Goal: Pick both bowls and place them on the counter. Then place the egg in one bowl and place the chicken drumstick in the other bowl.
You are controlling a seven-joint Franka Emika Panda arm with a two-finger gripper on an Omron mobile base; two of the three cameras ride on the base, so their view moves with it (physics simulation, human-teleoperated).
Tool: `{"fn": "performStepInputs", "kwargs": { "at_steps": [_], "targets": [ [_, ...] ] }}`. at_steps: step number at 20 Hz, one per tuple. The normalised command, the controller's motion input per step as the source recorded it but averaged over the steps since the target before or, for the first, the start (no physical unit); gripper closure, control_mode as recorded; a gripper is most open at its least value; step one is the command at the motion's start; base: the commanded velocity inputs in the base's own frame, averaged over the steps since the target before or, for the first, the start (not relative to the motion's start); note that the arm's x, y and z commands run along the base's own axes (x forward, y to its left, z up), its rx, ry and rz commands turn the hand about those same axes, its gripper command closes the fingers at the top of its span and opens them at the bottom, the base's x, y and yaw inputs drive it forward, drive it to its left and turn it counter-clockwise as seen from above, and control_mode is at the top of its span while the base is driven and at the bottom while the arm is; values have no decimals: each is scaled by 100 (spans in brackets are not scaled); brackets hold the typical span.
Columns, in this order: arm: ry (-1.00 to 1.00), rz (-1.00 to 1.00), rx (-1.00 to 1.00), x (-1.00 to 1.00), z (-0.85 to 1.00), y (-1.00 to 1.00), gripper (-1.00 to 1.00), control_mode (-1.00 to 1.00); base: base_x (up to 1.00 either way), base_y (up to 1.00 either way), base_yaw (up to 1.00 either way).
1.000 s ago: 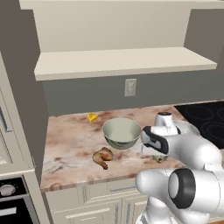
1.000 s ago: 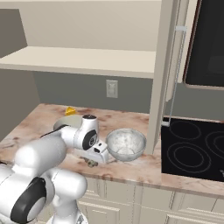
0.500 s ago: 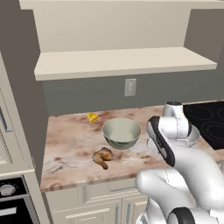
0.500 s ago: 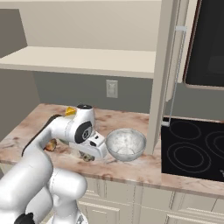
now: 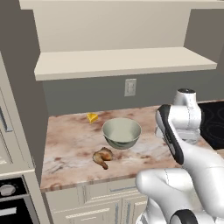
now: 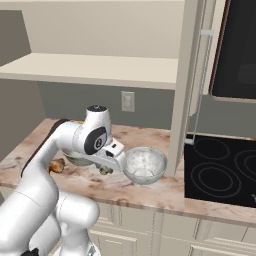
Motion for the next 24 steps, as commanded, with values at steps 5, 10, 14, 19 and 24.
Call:
{"fn": "performStepInputs", "kwargs": {
  "at_steps": [5, 10, 14, 19, 24],
  "targets": [
    [4, -1, 2, 33, 45, -59, 100, -100, 0, 0, 0],
    [10, 0, 5, 46, 7, -55, 100, -100, 0, 0, 0],
    [5, -1, 5, 23, -35, -39, 100, -100, 0, 0, 0],
    [0, -1, 1, 14, -32, -18, 100, -100, 0, 0, 0],
    [5, 0, 0, 26, -25, -5, 100, -100, 0, 0, 0]
  ]
}}
